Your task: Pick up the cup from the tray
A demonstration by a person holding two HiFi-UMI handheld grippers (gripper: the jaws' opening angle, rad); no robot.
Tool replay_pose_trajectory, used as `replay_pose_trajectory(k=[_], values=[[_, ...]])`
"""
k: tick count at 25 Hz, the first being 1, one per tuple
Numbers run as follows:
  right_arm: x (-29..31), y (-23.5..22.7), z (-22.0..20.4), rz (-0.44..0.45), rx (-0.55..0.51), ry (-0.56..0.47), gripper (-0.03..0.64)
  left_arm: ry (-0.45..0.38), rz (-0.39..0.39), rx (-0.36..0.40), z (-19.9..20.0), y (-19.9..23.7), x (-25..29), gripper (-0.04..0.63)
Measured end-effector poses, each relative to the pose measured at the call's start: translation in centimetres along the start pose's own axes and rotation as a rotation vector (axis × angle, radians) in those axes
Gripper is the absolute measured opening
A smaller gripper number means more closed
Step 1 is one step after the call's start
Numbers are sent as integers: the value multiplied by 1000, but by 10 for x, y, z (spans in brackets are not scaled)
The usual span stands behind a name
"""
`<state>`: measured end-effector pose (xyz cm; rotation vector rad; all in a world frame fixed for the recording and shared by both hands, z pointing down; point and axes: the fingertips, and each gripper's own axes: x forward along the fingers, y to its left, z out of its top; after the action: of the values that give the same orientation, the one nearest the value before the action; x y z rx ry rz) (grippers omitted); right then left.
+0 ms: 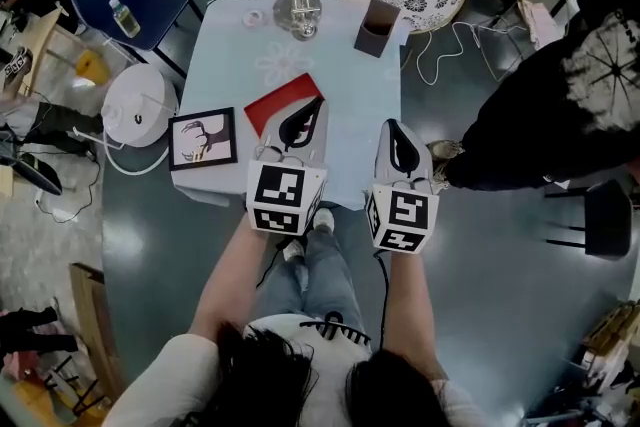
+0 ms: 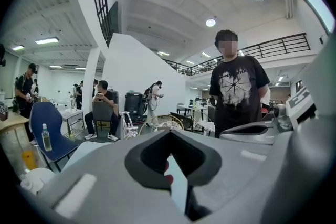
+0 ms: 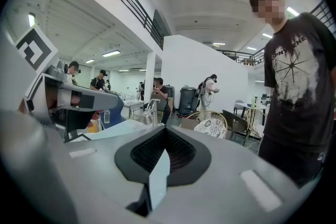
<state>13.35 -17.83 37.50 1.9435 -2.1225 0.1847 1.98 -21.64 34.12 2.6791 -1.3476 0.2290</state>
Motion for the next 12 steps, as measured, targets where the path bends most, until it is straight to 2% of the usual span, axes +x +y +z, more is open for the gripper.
replay_pose_trajectory(k=[5, 12], values=[[-9, 3, 3, -4, -5, 2, 20, -15, 3, 42, 8, -7, -10, 0], [-17, 7, 10, 22, 28, -2, 20, -23, 14, 1, 8, -7, -21, 0]])
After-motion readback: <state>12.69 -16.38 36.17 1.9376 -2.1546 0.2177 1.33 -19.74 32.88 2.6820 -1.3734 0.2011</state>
